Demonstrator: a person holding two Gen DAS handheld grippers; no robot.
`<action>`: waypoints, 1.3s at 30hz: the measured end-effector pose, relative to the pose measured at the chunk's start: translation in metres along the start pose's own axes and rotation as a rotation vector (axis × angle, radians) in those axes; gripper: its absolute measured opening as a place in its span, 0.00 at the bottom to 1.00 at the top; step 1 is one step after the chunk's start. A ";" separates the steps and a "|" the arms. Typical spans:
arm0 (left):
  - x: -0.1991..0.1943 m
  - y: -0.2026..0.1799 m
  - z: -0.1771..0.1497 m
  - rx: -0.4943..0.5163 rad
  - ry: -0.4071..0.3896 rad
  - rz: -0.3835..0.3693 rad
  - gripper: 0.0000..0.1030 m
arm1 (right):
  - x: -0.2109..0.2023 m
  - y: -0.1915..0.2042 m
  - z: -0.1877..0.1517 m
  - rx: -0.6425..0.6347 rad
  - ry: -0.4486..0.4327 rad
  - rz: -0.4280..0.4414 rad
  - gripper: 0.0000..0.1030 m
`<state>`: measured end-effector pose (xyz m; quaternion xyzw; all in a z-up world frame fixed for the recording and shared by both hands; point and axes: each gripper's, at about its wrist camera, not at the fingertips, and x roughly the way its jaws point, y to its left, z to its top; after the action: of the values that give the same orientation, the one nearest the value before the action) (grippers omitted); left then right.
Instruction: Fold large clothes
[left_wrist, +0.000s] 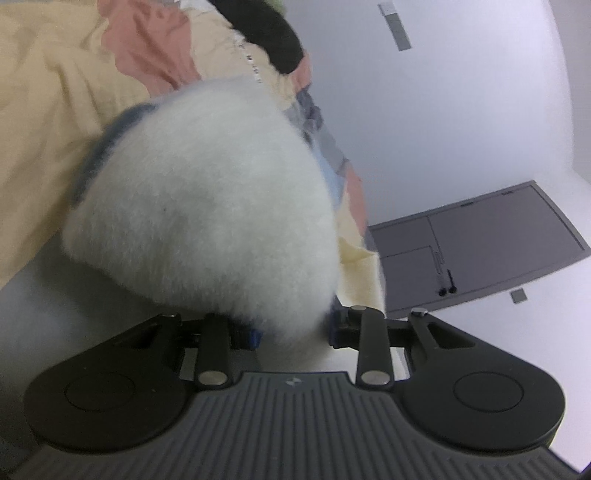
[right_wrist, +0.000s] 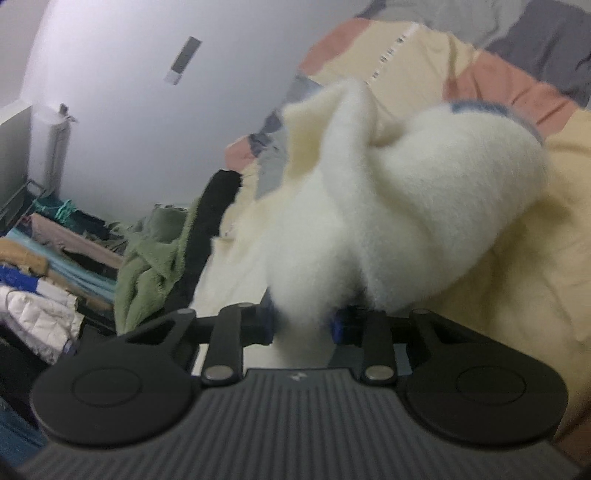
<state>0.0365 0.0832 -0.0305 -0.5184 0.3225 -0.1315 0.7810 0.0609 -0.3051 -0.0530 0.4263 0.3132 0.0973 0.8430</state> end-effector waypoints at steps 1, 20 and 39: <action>-0.009 -0.003 -0.004 0.004 0.002 -0.007 0.35 | -0.007 0.002 -0.002 -0.012 -0.002 0.007 0.30; -0.032 -0.009 -0.017 0.015 0.124 0.003 0.66 | -0.046 0.009 -0.017 -0.034 0.090 0.002 0.62; 0.070 -0.076 0.068 0.478 0.007 0.075 0.70 | 0.039 0.064 0.057 -0.295 -0.020 0.006 0.58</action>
<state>0.1427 0.0621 0.0287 -0.3060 0.3040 -0.1767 0.8847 0.1324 -0.2863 0.0042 0.2998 0.2857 0.1405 0.8993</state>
